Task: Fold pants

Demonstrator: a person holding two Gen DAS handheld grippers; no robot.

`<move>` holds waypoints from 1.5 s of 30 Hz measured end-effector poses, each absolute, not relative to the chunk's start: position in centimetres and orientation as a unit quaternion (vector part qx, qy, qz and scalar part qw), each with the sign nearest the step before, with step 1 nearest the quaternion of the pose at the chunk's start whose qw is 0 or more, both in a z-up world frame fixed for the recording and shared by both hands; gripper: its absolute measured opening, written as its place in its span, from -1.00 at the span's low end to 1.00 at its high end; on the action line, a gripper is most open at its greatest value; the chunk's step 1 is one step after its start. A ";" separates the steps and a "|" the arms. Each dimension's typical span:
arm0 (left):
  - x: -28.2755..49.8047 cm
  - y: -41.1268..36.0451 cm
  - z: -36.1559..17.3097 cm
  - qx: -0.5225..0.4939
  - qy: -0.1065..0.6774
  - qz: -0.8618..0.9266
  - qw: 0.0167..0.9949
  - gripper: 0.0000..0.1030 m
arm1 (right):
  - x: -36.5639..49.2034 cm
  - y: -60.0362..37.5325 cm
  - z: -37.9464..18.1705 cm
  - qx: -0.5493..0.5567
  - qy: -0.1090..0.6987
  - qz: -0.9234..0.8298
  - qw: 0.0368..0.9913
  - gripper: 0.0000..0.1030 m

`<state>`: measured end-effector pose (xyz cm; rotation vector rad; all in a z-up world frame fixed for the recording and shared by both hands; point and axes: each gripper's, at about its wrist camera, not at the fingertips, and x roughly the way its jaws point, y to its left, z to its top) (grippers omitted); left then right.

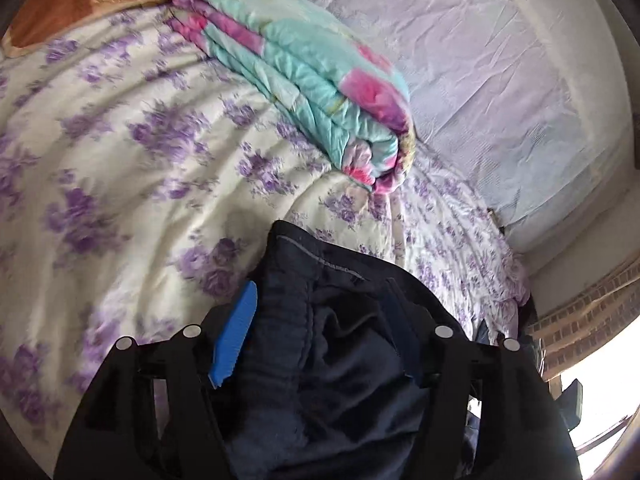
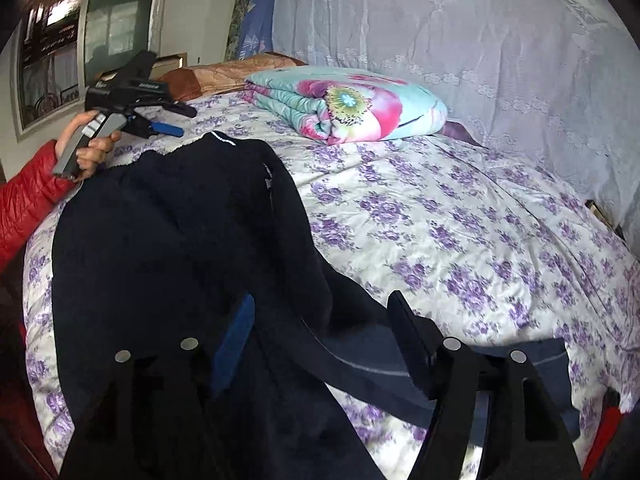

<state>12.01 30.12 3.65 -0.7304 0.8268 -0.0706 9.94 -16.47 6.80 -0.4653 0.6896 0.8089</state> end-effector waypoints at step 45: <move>-7.1 30.4 4.8 -0.342 0.379 -0.090 0.855 -0.76 | -13.1 -18.5 5.0 -0.248 0.299 0.418 0.821 -0.90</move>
